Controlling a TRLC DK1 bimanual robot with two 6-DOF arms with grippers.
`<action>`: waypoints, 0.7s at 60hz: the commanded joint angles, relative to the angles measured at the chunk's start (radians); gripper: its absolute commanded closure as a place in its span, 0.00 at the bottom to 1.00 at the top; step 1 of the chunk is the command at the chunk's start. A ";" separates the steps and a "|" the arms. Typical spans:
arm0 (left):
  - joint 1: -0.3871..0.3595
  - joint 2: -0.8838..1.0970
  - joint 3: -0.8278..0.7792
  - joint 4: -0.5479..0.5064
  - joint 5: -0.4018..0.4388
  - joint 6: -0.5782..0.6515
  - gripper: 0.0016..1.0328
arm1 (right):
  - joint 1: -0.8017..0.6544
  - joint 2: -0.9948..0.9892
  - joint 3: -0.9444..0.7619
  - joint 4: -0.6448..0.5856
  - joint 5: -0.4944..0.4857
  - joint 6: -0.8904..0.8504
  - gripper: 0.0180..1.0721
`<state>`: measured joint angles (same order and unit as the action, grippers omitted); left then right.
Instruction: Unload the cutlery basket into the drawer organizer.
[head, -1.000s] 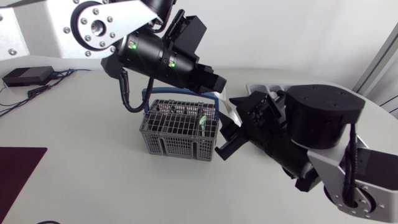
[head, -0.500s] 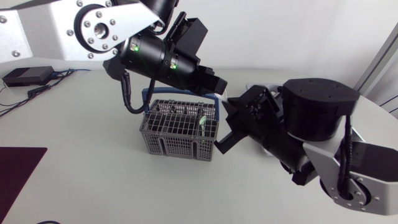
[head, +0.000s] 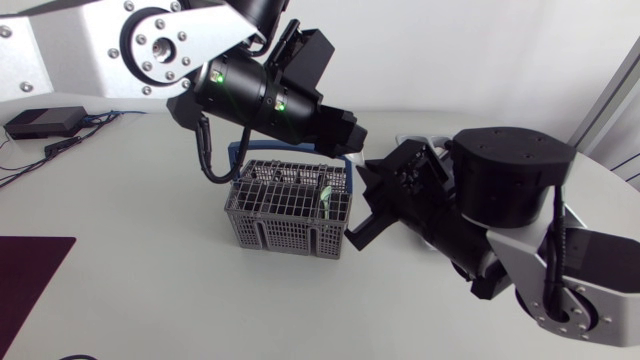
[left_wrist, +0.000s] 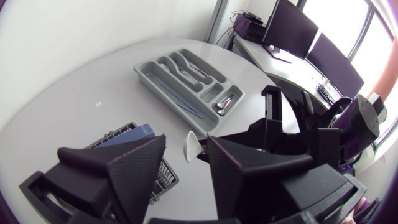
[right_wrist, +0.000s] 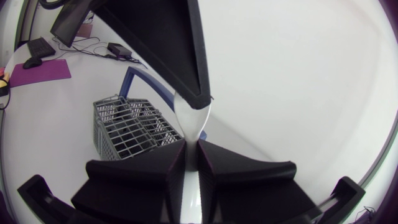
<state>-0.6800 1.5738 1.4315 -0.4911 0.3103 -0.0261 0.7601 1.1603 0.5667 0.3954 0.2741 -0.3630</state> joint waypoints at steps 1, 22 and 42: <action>0.025 -0.028 0.027 0.014 0.010 -0.012 0.10 | 0.004 -0.042 -0.019 -0.030 -0.015 0.015 0.95; 0.134 -0.074 0.052 -0.056 0.013 0.080 0.11 | -0.340 -0.300 -0.145 -0.247 -0.458 -0.011 0.95; 0.074 -0.077 -0.039 -0.075 -0.094 0.201 0.11 | -0.688 -0.424 -0.179 -0.495 -0.800 -0.267 0.95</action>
<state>-0.5842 1.5078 1.4338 -0.5526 0.2291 0.1341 0.1356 0.7410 0.4095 -0.0666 -0.4831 -0.5396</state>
